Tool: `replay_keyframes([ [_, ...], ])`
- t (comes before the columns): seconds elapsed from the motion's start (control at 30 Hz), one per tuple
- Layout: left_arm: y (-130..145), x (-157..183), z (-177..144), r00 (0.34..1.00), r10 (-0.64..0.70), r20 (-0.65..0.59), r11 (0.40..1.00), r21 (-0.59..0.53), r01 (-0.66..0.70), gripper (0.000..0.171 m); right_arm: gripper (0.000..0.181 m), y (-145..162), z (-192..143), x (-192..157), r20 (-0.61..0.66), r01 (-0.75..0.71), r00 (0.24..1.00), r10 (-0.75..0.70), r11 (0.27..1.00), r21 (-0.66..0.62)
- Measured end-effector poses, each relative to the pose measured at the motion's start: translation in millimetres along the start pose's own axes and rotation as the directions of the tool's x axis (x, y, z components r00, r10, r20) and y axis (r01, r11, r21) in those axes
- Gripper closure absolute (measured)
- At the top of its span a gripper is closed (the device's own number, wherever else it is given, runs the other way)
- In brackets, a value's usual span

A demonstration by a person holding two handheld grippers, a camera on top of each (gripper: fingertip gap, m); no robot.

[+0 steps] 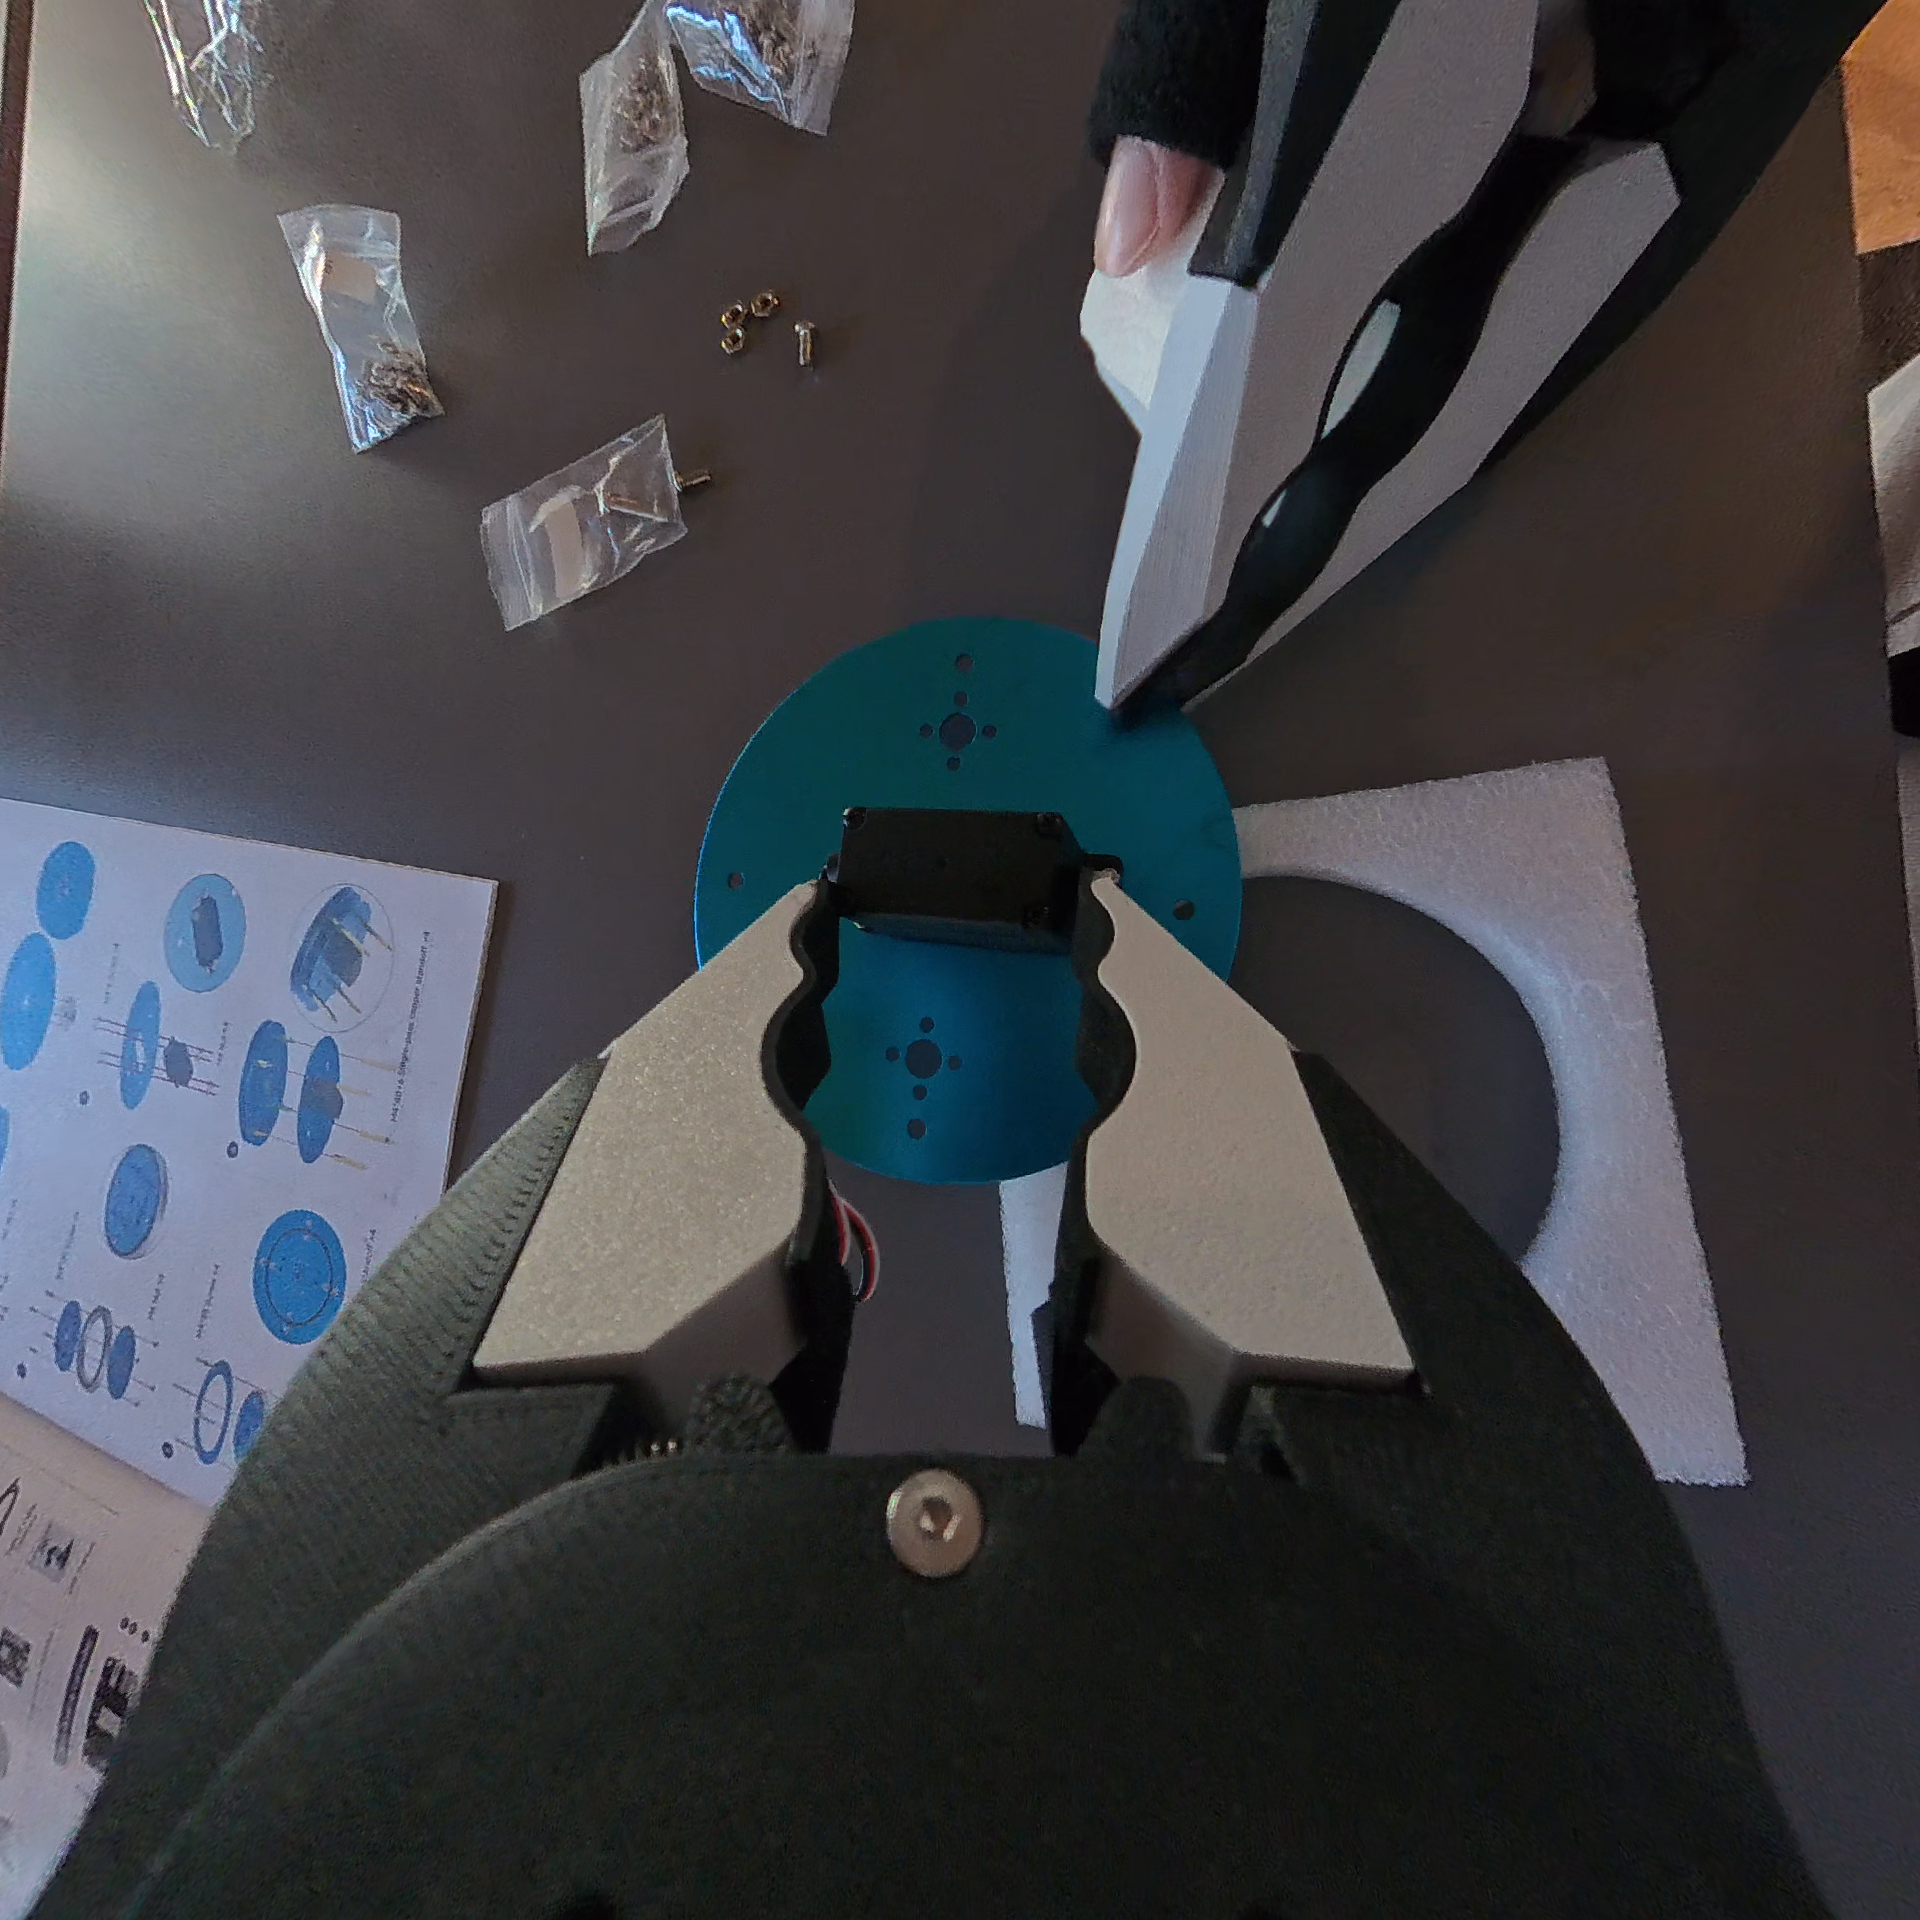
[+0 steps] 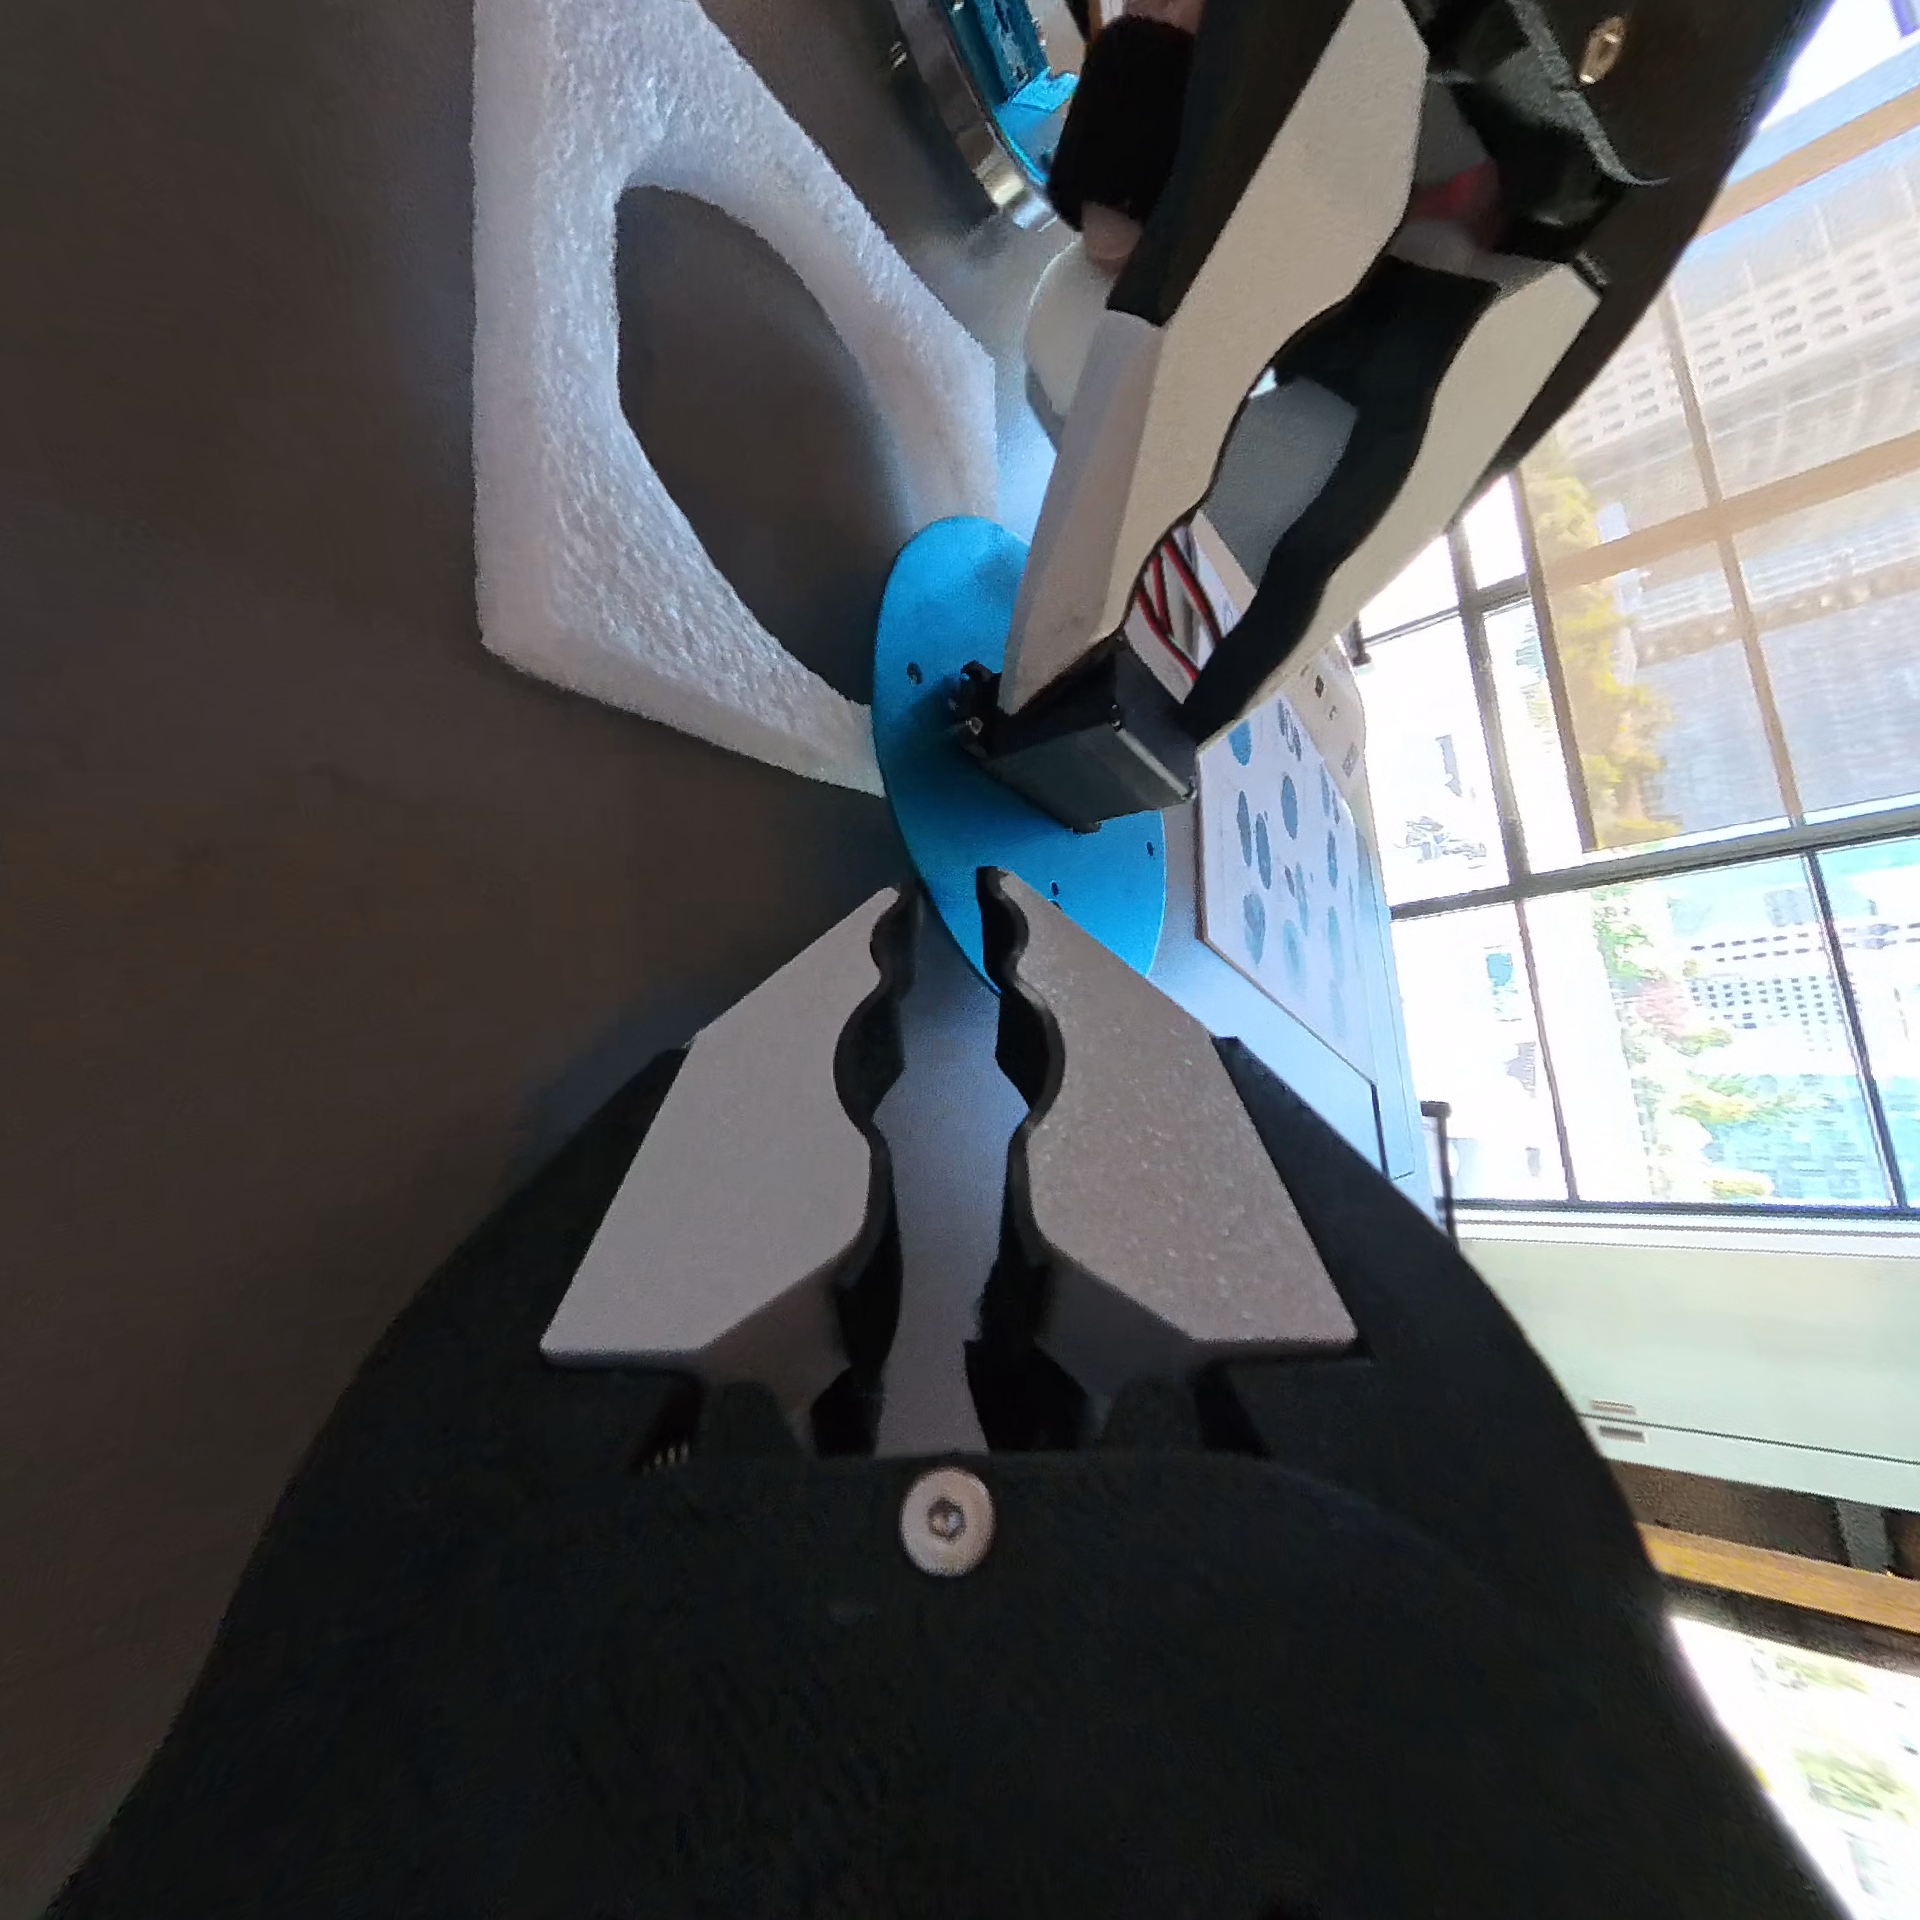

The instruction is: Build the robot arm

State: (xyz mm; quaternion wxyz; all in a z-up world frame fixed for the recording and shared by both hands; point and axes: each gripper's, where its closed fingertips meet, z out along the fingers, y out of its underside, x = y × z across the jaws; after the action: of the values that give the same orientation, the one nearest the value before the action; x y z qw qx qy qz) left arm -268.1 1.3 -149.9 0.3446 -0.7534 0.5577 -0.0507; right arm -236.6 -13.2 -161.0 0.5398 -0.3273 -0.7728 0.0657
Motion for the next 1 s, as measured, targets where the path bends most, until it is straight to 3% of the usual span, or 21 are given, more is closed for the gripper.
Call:
replay_keyframes([
  [0.23, 0, 0, 0, 1.000, 0.004, 0.025, 1.000, 0.026, -0.004, 0.126, 0.169, -2, 11, -6, 0.016, 0.087, 0.996, -0.087, 0.996, -0.022],
  [0.57, 2, 1, -1, 0.988, 0.110, 0.112, 0.992, 0.042, -0.115, 0.125, 0.173, -6, 10, -5, 0.019, 0.211, 0.977, -0.210, 0.977, -0.016],
  [0.7, 3, 1, 0, 0.993, 0.069, 0.099, 0.995, 0.060, -0.076, 0.125, 0.174, -6, 9, -4, 0.003, 0.219, 0.976, -0.219, 0.975, -0.023],
  [1.0, 1, 2, -1, 0.982, 0.108, 0.152, 0.990, 0.078, -0.121, 0.125, 0.171, -4, 10, -6, 0.007, 0.209, 0.978, -0.209, 0.978, -0.025],
])
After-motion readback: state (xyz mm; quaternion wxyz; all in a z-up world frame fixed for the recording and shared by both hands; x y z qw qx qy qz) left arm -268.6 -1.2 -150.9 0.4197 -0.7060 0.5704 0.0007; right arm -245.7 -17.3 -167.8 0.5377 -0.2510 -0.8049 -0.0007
